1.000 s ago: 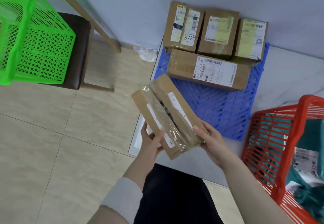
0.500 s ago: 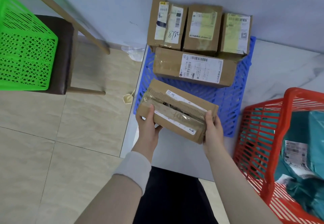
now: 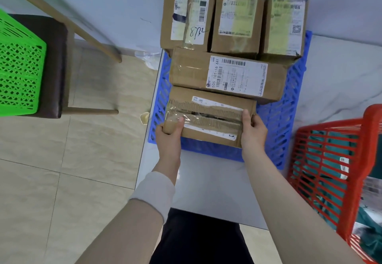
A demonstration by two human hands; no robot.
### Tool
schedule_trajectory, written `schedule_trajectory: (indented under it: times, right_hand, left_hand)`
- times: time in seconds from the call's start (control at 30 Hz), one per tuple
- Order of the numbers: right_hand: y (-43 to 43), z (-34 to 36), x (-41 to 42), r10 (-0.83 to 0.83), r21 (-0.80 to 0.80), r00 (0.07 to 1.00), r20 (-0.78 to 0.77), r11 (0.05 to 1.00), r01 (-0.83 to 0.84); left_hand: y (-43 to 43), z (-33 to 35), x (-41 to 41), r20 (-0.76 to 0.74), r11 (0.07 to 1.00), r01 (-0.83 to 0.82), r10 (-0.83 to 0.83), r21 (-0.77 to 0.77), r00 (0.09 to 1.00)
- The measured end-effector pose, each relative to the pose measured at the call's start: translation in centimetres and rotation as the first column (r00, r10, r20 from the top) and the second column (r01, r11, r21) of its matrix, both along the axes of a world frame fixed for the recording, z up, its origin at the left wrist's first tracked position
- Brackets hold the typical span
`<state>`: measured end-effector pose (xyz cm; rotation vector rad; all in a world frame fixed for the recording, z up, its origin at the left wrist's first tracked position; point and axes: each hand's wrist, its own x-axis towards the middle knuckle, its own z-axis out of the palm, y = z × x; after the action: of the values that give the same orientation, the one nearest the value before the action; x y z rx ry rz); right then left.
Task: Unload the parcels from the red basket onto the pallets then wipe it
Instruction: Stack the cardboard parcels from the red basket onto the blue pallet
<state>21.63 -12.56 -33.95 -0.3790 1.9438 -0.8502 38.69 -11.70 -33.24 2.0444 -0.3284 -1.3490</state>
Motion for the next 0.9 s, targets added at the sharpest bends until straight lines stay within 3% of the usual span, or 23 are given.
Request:
schedule_trajectory:
  times: [0.23, 0.37, 0.57, 0.73, 0.9]
  right_hand:
    - [-1.0, 0.3, -0.3, 0.114, 0.031, 0.992, -0.050, 0.993, -0.112]
    - [-0.3, 3.2, -0.3, 0.207, 0.091, 0.974, -0.091, 0.976, -0.199]
    - [4.1, 13.4, -1.5, 0.395, 0.029, 0.867, -0.302, 0.913, -0.406]
    - [9.0, 19.7, -4.9, 0.519, 0.036, 0.679, -0.519, 0.807, -0.590]
    - [13.6, 22.5, -11.7, 0.539, 0.091, 0.565, -0.625, 0.769, -0.633]
  left_hand:
    - [-0.4, 0.1, -0.3, 0.049, 0.999, 0.013, -0.014, 0.030, 0.999]
    - [-0.9, 3.4, 0.0, 0.014, 0.998, -0.065, 0.065, -0.003, 0.998]
    - [0.9, 12.6, -0.9, 0.204, 0.961, 0.264, -0.243, -0.083, 0.948]
    - [3.7, 19.1, -5.9, 0.466, 0.713, 0.676, -0.542, -0.185, 0.699]
    - [6.8, 22.4, -14.0, 0.671, 0.361, 0.915, -0.635, -0.181, 0.383]
